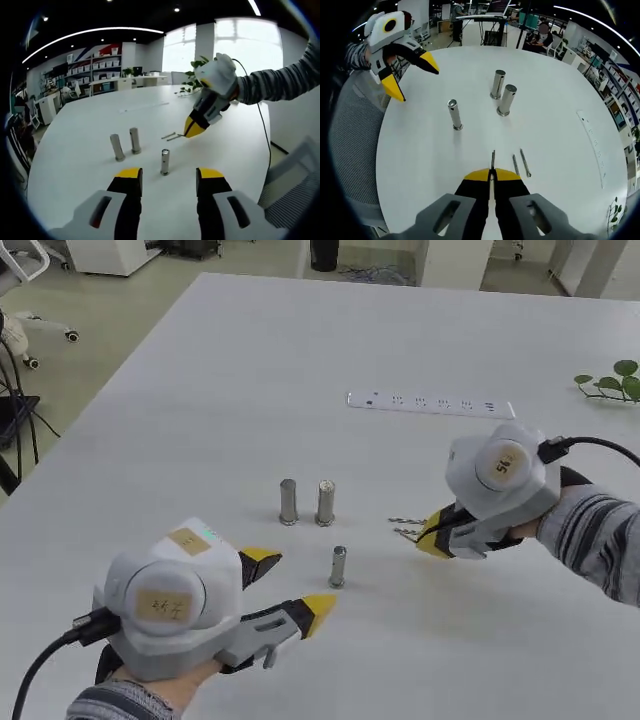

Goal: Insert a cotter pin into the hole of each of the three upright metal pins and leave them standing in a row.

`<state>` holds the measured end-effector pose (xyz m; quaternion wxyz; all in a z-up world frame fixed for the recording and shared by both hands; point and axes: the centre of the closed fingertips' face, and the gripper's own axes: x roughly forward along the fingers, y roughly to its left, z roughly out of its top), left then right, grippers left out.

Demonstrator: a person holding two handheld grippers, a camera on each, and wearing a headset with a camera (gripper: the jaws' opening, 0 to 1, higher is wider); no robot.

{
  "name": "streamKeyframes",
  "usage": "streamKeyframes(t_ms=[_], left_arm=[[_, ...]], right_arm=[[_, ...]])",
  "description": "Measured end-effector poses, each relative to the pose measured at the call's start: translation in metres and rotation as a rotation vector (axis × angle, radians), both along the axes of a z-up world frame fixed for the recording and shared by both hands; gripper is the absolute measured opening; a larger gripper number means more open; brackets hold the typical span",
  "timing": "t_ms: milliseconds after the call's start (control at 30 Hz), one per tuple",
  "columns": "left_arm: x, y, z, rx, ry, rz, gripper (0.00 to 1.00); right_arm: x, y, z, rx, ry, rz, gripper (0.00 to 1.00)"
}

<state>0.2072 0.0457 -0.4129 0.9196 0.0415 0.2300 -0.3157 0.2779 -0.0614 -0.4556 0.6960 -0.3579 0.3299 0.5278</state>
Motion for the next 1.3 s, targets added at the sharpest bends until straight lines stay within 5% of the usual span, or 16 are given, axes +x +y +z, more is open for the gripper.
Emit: streamKeyframes(t_ms=[767, 1300], left_arm=[[-0.006, -0.038, 0.013, -0.042, -0.004, -0.134, 0.23], [-0.017, -0.048, 0.010, -0.041, -0.001, -0.182, 0.07]], right_arm=[[-0.067, 0.046, 0.033, 0.052, -0.139, 0.368, 0.00], [-0.093, 0.057, 0.043, 0.084, -0.169, 0.461, 0.00]])
